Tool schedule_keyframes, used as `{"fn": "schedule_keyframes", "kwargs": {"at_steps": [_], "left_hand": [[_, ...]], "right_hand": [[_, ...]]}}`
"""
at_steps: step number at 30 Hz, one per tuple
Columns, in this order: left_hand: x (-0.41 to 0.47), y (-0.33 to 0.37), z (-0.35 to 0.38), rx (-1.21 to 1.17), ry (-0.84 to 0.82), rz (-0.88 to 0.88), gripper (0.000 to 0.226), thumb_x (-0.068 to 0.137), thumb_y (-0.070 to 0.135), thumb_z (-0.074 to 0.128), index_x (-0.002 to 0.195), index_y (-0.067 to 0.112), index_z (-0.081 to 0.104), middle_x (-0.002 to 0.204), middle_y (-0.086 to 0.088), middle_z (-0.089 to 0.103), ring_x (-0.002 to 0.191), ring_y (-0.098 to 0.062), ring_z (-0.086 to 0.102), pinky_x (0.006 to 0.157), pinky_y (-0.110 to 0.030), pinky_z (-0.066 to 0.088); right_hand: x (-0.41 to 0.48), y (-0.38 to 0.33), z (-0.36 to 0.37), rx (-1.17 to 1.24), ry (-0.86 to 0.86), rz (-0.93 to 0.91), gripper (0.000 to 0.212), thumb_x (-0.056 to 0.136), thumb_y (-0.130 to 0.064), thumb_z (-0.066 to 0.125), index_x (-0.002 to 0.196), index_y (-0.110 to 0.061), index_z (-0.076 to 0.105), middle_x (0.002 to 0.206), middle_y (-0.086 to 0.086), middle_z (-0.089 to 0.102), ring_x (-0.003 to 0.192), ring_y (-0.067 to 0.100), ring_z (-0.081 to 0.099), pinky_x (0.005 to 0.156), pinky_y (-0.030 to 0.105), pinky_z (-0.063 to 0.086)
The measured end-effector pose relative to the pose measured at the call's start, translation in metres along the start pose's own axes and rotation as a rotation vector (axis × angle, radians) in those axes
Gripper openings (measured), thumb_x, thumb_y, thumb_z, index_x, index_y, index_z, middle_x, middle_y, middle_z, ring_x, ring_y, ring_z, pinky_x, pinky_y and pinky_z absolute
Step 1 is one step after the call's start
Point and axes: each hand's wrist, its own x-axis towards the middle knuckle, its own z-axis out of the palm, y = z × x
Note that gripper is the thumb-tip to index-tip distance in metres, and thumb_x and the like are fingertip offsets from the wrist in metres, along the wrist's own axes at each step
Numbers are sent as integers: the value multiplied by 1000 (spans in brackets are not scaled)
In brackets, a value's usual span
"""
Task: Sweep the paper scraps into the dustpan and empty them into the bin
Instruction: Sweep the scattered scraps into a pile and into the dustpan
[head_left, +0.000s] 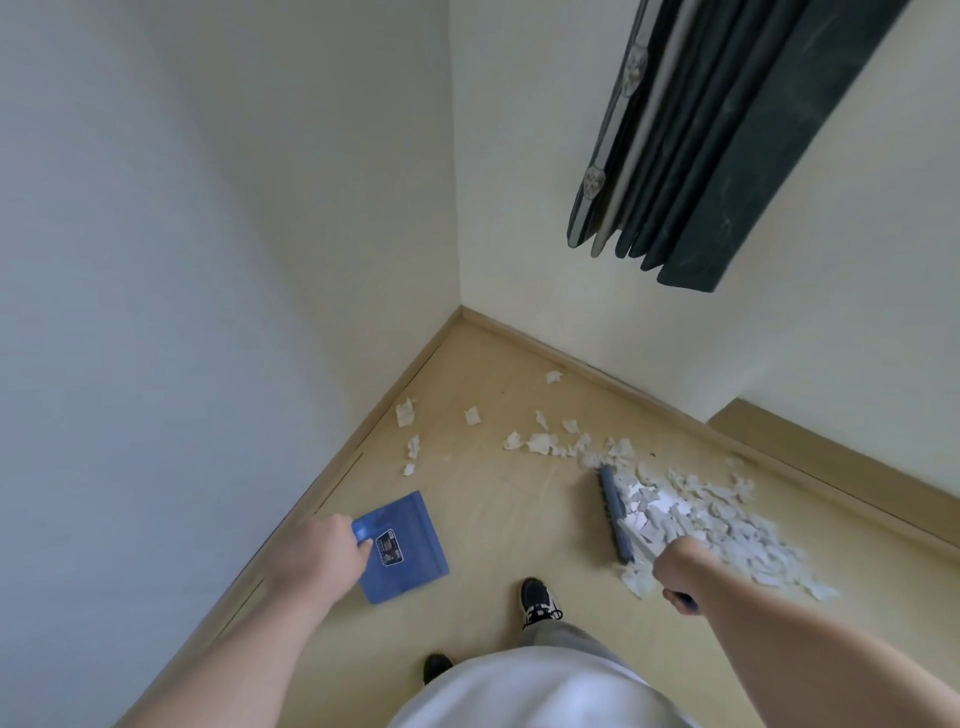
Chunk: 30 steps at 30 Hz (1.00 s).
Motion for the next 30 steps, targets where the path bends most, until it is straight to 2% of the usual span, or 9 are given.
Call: {"fn": "schedule_keyframes", "kwargs": {"at_steps": [3,5,8,11,14,17,22,26,30], "left_hand": [[8,-1,-8,-9,-10,16,21,89,43,54,85,27,67,75,7,63,61,-13,55,51,-22,42],[14,-5,-12,-10,-11,19,20,88,42,55,84,27,68,75,7,63,63,-14,58,53,-23,44],[25,-10,-16,-10,2,15,21,90,44,54,84,27,64,76,8,62,67,-16,61,55,-23,43],[39,-12,-22,-21,-18,-18,21,91,44,54,83,26,61,76,8,61,69,-17,61,55,-23,39],[52,-12,-29,-23,-43,-61,23,91,44,54,80,24,58,73,8,61,66,-16,60,53,-23,39],[72,-11,-34,-33,-62,-100,24,92,43,53,78,24,57,72,8,59,67,-16,60,54,-23,39],[107,-2,-47,-34,-94,-181,29,91,49,55,75,24,55,71,7,59,63,-15,58,52,-24,38],[149,12,-69,-3,-136,-250,35,91,50,56,69,23,52,69,8,59,64,-17,60,52,-23,38],[191,32,-91,15,-152,-276,33,90,48,55,70,21,58,67,7,59,64,-18,61,53,-22,38]], "right_hand": [[-13,-11,7,-54,3,-89,24,90,-2,57,69,-12,49,73,11,60,67,25,61,65,37,58],[-21,-25,15,-55,-19,-88,19,87,-1,57,72,-10,52,73,11,62,60,24,60,58,33,55],[-32,-52,30,-72,-62,-42,6,86,1,52,85,3,58,69,13,62,41,18,46,45,25,36],[-40,-85,44,106,-159,-81,15,92,-4,58,101,8,61,74,18,65,34,14,42,38,18,33],[-46,-126,56,197,-272,-98,11,91,0,54,93,8,62,74,18,65,34,11,40,36,16,31],[-38,-174,75,172,-365,-128,10,88,3,51,83,3,60,76,17,62,34,11,39,35,16,29],[-10,-260,103,53,-493,-143,11,96,-3,52,97,4,61,79,16,64,33,9,40,32,17,31],[26,-323,125,-88,-579,-95,17,98,-8,53,103,5,62,84,14,65,42,10,43,34,17,34],[57,-364,124,-137,-542,-49,16,96,-7,50,85,1,58,77,14,61,43,14,44,38,19,30]]}}
